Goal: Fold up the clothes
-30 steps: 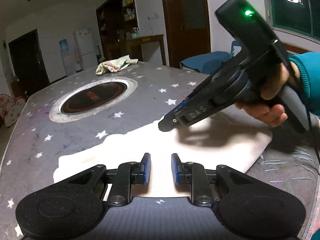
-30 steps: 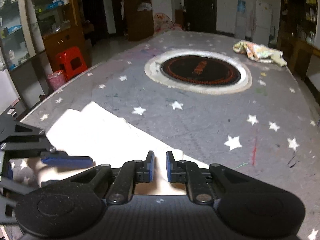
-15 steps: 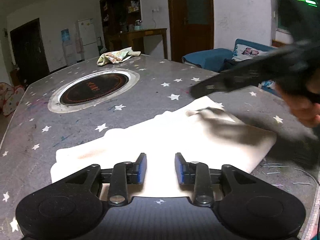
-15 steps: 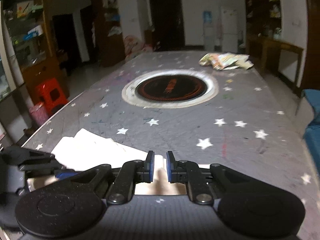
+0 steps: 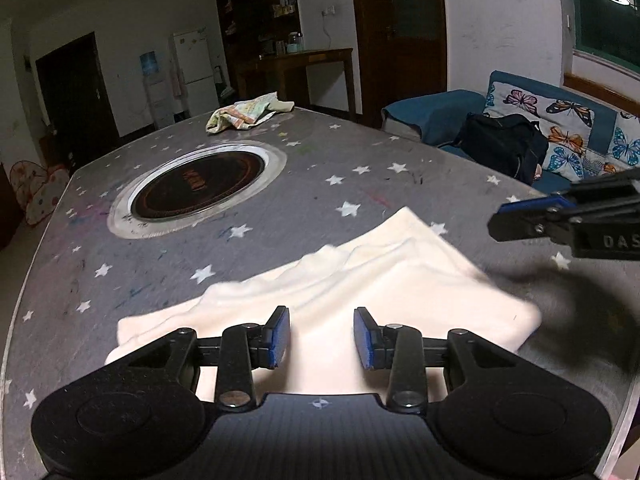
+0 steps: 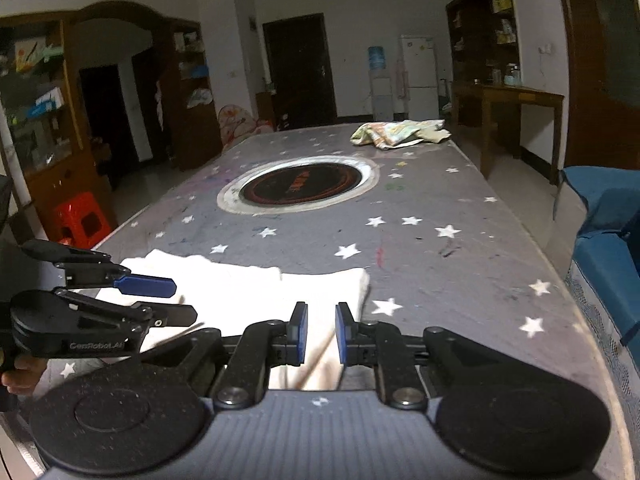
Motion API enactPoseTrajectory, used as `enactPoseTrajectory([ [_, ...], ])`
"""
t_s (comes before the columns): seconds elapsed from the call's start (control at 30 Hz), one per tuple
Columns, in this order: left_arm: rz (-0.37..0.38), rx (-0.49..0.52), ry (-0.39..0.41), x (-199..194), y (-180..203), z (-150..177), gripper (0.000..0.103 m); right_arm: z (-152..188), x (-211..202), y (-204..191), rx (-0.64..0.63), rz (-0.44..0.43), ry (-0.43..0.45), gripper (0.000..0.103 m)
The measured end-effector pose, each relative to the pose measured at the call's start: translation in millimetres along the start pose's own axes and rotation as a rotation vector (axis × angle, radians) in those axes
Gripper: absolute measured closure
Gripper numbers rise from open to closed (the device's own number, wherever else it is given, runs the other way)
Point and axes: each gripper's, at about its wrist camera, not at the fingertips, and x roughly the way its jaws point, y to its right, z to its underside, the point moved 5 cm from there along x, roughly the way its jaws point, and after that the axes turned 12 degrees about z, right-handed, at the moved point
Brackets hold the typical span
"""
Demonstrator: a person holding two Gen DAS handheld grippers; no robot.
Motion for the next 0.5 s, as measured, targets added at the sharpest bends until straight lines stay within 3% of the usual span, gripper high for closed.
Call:
enactPoseTrajectory([
  [0.27, -0.013, -0.015, -0.030, 15.6, 0.8, -4.2, 0.065, 3.0, -14.3, 16.1, 0.040, -0.001, 0.027, 0.085],
  [0.5, -0.020, -0.058, 0.059, -9.2, -12.3, -8.7, 0.065, -6.9, -4.5, 14.4, 0.008, -0.021, 0.006, 0.085],
])
